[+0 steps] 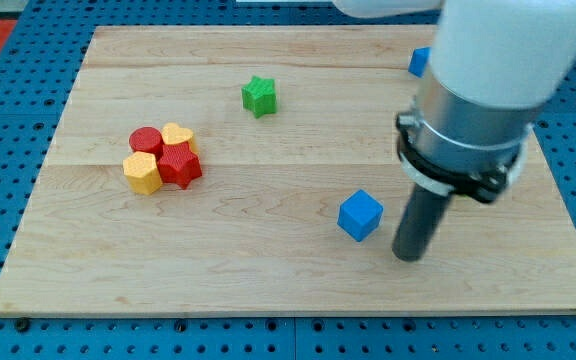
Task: Push the blue cube towards top center
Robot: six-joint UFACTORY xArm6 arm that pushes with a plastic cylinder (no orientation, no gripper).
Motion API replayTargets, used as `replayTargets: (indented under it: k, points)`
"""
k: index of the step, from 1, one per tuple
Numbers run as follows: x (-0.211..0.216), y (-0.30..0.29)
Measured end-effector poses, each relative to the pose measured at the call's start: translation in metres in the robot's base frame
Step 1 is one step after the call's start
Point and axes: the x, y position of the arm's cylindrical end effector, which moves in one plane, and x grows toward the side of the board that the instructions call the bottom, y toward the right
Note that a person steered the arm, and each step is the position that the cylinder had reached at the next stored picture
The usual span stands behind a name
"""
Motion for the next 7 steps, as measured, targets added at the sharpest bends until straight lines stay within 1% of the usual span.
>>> replayTargets:
  k: [1,2,3,4,5,6,7]
  points:
    - [-0.047,-0.006]
    - [-0.038,-0.006]
    - [-0.008,-0.009]
    - [0.002,-0.025]
    - [-0.022,-0.053]
    - [-0.073,-0.055]
    - [-0.092,-0.055]
